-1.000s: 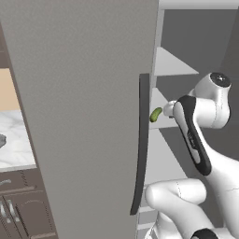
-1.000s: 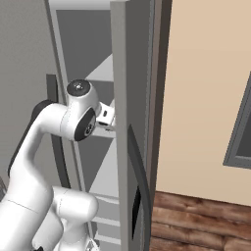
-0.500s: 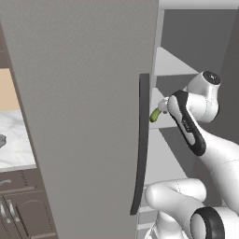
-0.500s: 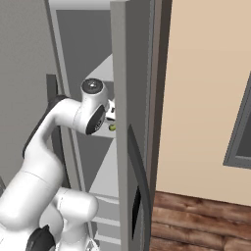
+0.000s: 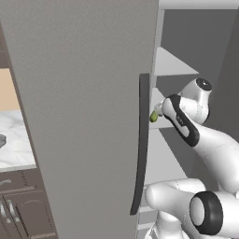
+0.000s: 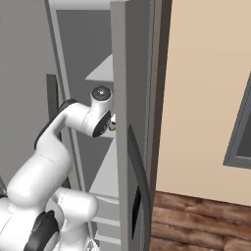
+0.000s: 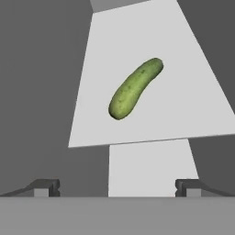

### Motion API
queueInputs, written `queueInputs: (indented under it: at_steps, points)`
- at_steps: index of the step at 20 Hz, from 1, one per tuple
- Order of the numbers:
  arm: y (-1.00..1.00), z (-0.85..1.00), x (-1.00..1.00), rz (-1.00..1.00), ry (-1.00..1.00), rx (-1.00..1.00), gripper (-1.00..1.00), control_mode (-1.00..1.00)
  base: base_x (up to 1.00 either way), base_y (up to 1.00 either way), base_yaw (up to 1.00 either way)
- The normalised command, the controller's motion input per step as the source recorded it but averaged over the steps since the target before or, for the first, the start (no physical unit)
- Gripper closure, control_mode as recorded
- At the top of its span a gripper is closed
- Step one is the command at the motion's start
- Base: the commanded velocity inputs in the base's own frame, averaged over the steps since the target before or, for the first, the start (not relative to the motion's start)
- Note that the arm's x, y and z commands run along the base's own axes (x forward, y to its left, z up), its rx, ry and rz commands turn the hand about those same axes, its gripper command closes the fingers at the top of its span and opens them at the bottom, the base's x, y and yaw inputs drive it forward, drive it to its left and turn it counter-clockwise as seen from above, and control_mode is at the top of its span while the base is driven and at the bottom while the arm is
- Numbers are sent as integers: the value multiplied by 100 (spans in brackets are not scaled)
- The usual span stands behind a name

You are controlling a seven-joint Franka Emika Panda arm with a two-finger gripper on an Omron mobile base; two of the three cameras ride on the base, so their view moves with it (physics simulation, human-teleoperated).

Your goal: Take the cucumber and potato out of the freezer and place them in the tupperware container on the counter. Then put the tupperware containing the vegetables back in the freezer.

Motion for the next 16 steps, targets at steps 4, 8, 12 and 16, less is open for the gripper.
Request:
queueInputs:
  at_steps: [4,8,12,16]
  points:
    - [-1,-21,36,0,0,3,-100,-100,0,0,0]
    - [0,-20,40,0,0,3,-100,-100,0,0,0]
    - [0,-20,42,0,0,2,-100,-100,0,0,0]
    - [0,-16,38,0,0,2,-100,-100,0,0,0]
